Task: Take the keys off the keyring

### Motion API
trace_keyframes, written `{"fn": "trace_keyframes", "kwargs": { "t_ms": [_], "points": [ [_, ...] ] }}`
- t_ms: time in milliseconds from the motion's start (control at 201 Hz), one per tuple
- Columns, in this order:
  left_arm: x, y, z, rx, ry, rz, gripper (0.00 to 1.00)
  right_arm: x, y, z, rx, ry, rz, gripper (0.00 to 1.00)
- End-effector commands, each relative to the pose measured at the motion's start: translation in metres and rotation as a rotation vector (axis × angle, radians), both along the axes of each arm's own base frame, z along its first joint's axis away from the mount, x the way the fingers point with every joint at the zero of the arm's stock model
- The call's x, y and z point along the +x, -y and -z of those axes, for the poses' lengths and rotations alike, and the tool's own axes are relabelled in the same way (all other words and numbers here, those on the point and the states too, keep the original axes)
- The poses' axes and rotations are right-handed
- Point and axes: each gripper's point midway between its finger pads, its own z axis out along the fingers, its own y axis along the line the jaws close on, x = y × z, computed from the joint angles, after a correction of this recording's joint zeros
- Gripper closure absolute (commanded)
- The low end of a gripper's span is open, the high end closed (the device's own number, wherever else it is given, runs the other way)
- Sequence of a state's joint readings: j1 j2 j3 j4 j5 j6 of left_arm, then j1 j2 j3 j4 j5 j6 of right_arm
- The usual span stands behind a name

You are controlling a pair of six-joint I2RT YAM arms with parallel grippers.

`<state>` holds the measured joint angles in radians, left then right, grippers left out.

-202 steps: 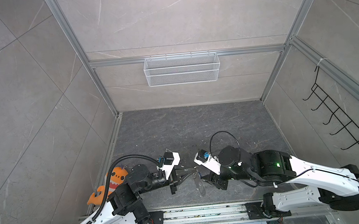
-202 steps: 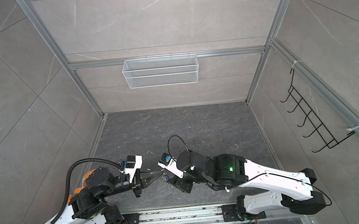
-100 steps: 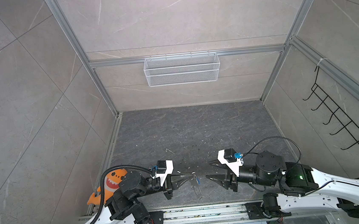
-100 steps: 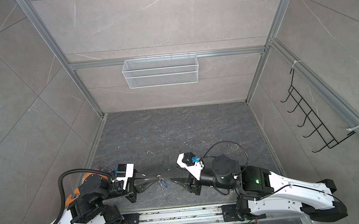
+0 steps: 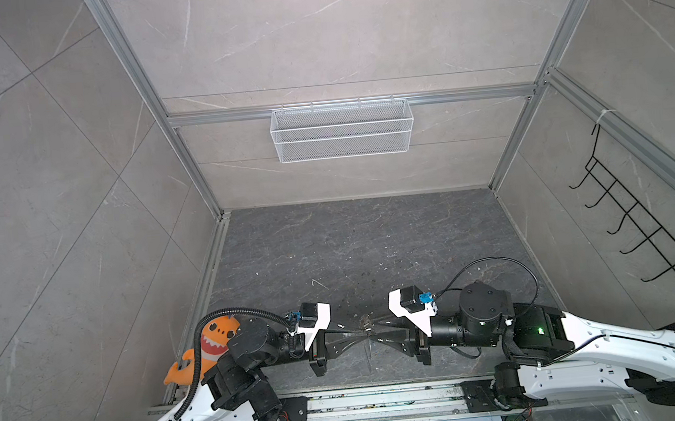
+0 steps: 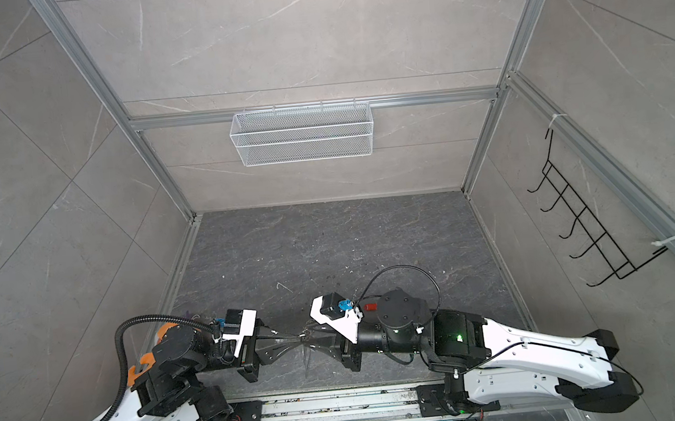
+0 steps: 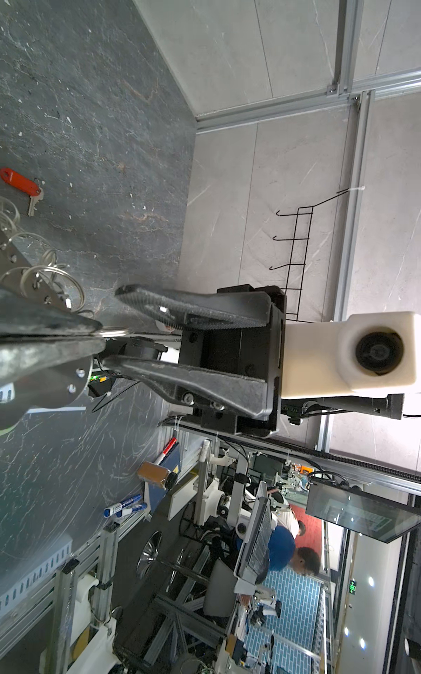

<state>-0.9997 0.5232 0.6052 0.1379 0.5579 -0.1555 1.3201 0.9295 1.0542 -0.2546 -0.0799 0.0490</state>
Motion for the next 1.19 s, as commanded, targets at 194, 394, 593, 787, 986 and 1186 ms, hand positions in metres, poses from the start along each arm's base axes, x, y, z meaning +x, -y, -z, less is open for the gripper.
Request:
{"fn": "trace_keyframes", "kwargs": {
  "t_ms": [194,394,593,787,986,1186],
  "points": [
    [-0.009,-0.008,-0.027,-0.090,0.083,0.020,1.00,-0.007,-0.005,-0.017,0.032,-0.003,-0.040,0.83],
    [-0.011,-0.011,-0.030,-0.102,0.093,0.017,1.00,-0.005,-0.003,-0.013,0.024,-0.014,-0.023,0.75],
    [-0.012,-0.011,-0.031,-0.102,0.090,0.023,1.00,-0.010,-0.005,-0.013,0.020,-0.028,-0.056,0.85],
    [-0.006,-0.011,-0.030,-0.086,0.057,-0.009,1.00,-0.010,-0.003,-0.017,0.013,-0.031,-0.049,1.00],
    [0.017,-0.020,-0.024,-0.028,-0.026,-0.163,0.66,0.006,0.016,-0.015,-0.092,-0.035,0.065,1.00],
    [0.024,-0.017,-0.025,-0.010,-0.028,-0.191,0.66,0.025,0.020,0.000,-0.271,-0.029,0.183,1.00]
  ]
}}
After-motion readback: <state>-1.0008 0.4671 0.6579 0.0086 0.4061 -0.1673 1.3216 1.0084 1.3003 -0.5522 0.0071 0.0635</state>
